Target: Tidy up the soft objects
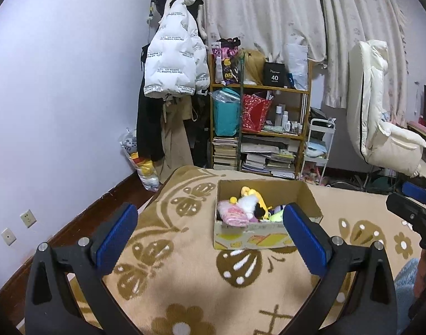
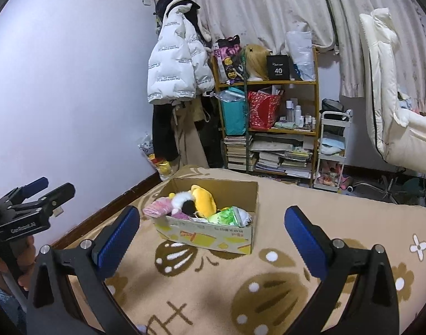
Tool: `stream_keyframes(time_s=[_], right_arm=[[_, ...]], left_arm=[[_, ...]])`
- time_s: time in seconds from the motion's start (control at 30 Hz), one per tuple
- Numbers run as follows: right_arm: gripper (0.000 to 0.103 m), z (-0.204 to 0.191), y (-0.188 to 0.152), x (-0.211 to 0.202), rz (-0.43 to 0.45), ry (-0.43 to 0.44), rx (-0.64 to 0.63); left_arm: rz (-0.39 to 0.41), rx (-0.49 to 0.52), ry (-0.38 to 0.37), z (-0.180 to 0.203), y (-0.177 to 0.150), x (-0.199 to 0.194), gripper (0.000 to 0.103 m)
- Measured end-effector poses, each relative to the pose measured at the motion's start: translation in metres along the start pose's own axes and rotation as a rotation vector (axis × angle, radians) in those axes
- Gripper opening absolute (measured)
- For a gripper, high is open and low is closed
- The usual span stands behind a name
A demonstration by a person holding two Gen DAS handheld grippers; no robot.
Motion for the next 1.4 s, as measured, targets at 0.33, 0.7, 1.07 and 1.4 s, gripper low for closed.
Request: stream_keyframes(time_s=[0.33,0.7,1.07,1.4], right_arm=[[0.103,0.007,-0.026,0.010,0.023,-0.023,-0.028],[0.103,0.015,-0.032,0.013,0.021,-0.039,-0.025],[0.103,0.020,-0.033,0.012,0.018,-0.036,-0.017],[0.103,0.021,-0.034,0.011,0.017,-0.041,-0.013]], left_arm=[[-0.076,0.027,0.043,0.000,-0.044,0.021,0.103],[-0.077,0.054,0.031,0.006,-0.057,0.025,0.103],[-0.063,0.056,0.031,0.006,-0.055,0.023,0.103],[-0.065,0.059,0.027,0.006,-0.054,0.022,0.103]])
Point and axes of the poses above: each gripper's, at about its wrist camera, not at the fingertips, and x roughly the way its jaws point, z to its right, y to its top, the point moved 5 cm from there along x, roughly the way its jaws point, and after that the axes turned 4 degrees about y, right-handed, at the moved point
